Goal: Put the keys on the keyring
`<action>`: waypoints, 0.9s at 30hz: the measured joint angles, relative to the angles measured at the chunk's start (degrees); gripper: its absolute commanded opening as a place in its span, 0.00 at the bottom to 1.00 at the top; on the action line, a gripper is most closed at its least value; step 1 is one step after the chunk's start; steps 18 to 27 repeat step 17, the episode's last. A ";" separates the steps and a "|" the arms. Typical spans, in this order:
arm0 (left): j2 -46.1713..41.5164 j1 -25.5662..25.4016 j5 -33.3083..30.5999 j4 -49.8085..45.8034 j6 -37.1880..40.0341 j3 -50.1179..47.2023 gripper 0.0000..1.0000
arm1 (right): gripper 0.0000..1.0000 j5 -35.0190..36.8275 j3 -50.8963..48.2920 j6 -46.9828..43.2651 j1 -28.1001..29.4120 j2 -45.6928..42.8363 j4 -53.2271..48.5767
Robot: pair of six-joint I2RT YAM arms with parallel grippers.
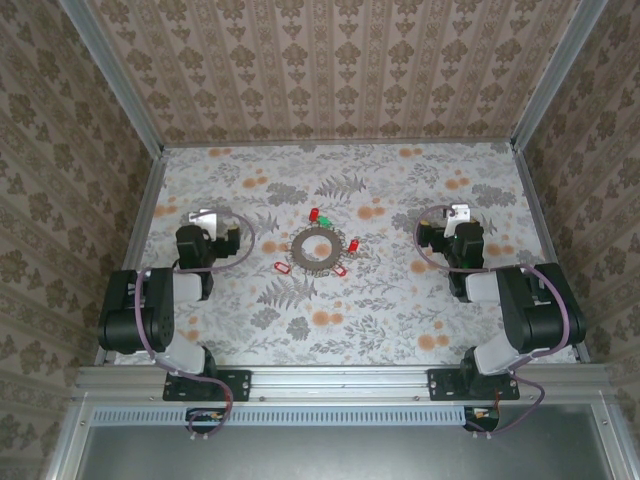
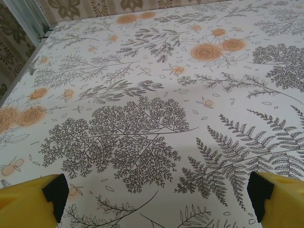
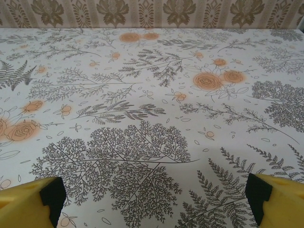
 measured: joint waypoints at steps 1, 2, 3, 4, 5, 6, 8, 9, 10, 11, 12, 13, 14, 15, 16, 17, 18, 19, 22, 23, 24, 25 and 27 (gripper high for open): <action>0.00 0.00 -0.04 0.07 0.00 0.02 1.00 | 1.00 0.00 0.02 0.02 0.00 0.00 -0.13; 0.00 0.00 -0.15 0.11 0.00 0.00 1.00 | 1.00 0.00 0.04 0.00 0.00 0.00 -0.31; 0.00 0.00 -0.26 0.15 0.00 0.00 1.00 | 1.00 0.00 0.09 0.02 -0.02 0.00 -0.39; 0.00 0.00 -0.39 0.20 0.00 0.02 1.00 | 1.00 -0.02 0.13 0.02 -0.07 0.00 -0.48; 0.00 0.00 -0.39 0.24 0.00 0.00 1.00 | 1.00 -0.02 0.15 0.02 -0.11 0.00 -0.50; 0.00 0.00 -0.42 0.24 0.00 0.00 1.00 | 0.99 -0.02 0.17 0.02 -0.15 0.00 -0.68; 0.00 0.00 -0.39 0.24 0.00 0.00 1.00 | 1.00 -0.28 0.39 0.02 -0.33 0.00 -1.29; 0.00 0.00 -0.42 0.24 0.00 0.00 1.00 | 1.00 -0.46 0.55 0.04 -0.46 0.02 -1.42; 0.00 0.00 -0.42 0.24 0.00 0.02 1.00 | 1.00 -0.46 0.63 0.04 -0.57 0.00 -1.60; 0.00 0.00 -0.42 0.24 0.00 0.00 1.00 | 1.00 -0.50 0.72 0.04 -0.66 0.02 -1.66; 0.00 0.00 -0.42 0.24 0.00 0.00 1.00 | 1.00 -0.48 0.79 0.07 -0.68 0.00 -1.77; 0.00 -0.04 -0.44 0.24 0.00 0.00 1.00 | 1.00 -0.50 0.79 0.07 -0.70 0.02 -1.79; 0.00 -0.07 -0.46 0.24 0.00 0.00 1.00 | 1.00 -0.50 0.79 0.07 -0.74 0.02 -1.79; 0.00 -0.13 -0.55 0.24 0.00 0.00 1.00 | 1.00 -0.52 0.79 0.07 -0.74 0.02 -1.81; 0.00 -0.24 -0.57 0.24 0.00 0.00 1.00 | 1.00 -0.55 0.79 0.11 -0.74 0.02 -1.79; 0.00 -0.28 -0.57 0.24 0.00 0.00 1.00 | 1.00 -0.55 0.79 0.20 -0.74 0.02 -1.79; 0.00 -0.28 -0.57 0.24 0.00 0.00 1.00 | 1.00 -0.55 0.79 0.20 -0.74 0.02 -1.79; 0.00 -0.28 -0.57 0.24 0.00 0.00 1.00 | 1.00 -0.55 0.79 0.20 -0.74 0.02 -1.79; 0.00 -0.28 -0.57 0.24 0.00 0.00 1.00 | 1.00 -0.55 0.79 0.20 -0.74 0.02 -1.79; 0.00 -0.28 -0.57 0.24 0.00 0.00 1.00 | 1.00 -0.55 0.79 0.20 -0.74 0.02 -1.79; 0.00 -0.28 -0.57 0.24 0.00 0.00 1.00 | 1.00 -0.55 0.79 0.20 -0.74 0.02 -1.79; 0.00 -0.28 -0.57 0.24 0.00 0.00 1.00 | 1.00 -0.55 0.79 0.20 -0.74 0.02 -1.79; 0.00 -0.28 -0.57 0.24 0.00 0.00 1.00 | 1.00 -0.55 0.79 0.20 -0.74 0.02 -1.79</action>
